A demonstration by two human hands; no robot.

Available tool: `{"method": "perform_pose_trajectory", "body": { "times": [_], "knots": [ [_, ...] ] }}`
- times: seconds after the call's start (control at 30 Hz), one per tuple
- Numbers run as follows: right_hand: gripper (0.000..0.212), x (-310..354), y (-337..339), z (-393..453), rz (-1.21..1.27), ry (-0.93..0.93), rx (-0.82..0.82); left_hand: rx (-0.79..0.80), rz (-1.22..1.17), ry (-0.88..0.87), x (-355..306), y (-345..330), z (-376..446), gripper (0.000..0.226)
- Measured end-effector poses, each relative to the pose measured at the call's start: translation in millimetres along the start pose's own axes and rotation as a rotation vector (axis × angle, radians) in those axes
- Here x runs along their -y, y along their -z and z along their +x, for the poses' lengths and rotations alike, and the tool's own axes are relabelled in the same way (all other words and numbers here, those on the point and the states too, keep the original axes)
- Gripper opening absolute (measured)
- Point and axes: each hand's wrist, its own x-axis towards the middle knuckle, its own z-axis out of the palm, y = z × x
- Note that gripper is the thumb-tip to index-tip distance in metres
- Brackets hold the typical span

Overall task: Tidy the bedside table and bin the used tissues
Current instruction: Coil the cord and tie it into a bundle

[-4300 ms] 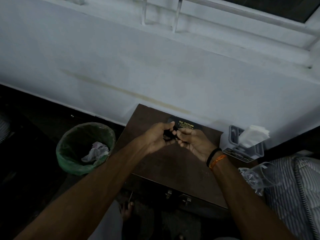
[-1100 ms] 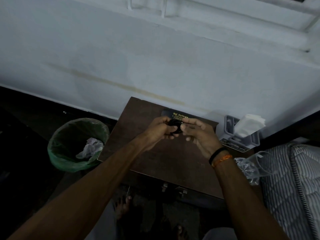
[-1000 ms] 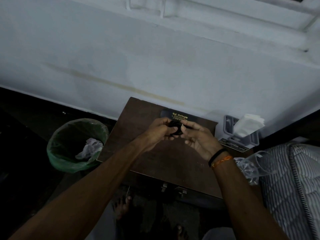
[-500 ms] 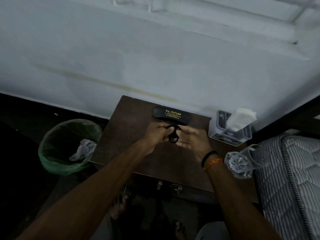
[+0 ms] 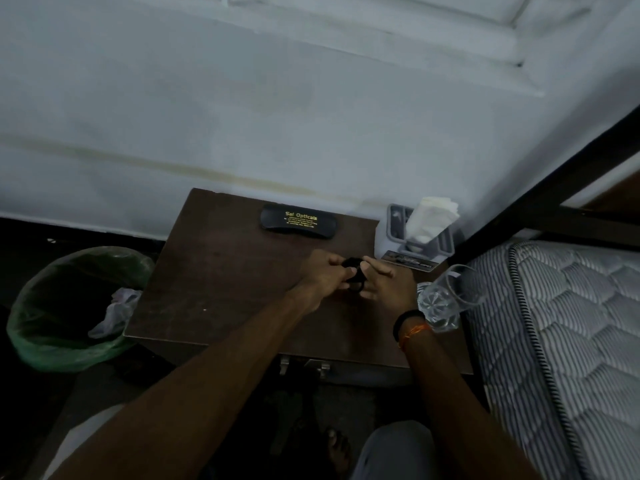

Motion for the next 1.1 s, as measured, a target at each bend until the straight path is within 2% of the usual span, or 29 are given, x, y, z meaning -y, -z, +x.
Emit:
{"method": "perform_pose_trajectory", "body": {
  "times": [0.1,0.23,0.37,0.47,0.57,0.7,0.9,1.03,1.1],
  "knots": [
    [0.030,-12.9,11.2,7.5,-0.117,0.042,-0.112,0.006,0.031,0.010,0.0,-18.7,5.2,0.017],
    [0.029,-15.2,14.2,15.5,-0.259,0.049,-0.163,-0.022,0.125,0.012,-0.8,-30.3,14.6,0.018],
    [0.037,-15.6,12.0,20.8,-0.453,0.073,-0.179,-0.046,0.321,-0.021,1.1,-29.3,20.3,0.016],
    [0.032,-13.9,11.9,19.3,-0.603,0.114,-0.207,-0.068,0.474,-0.096,-0.4,-28.4,18.5,0.016],
    [0.032,-14.6,10.1,16.7,-0.611,0.152,-0.213,-0.087,0.526,-0.158,1.5,-27.9,18.4,0.024],
    [0.038,-15.9,6.4,14.5,-0.620,0.153,-0.222,-0.099,0.486,-0.187,1.1,-25.6,16.1,0.046],
    [0.034,-5.6,1.2,3.0,-0.627,0.233,-0.239,-0.049,0.508,-0.241,-8.4,-22.7,12.3,0.039],
    [0.051,-2.8,-1.1,1.0,-0.618,0.242,-0.243,-0.032,0.456,-0.257,-15.0,-20.5,8.4,0.034],
    [0.051,-2.3,-0.7,-0.3,-0.610,0.239,-0.227,-0.018,0.442,-0.272,-15.3,-19.7,6.8,0.034]
  ]
}}
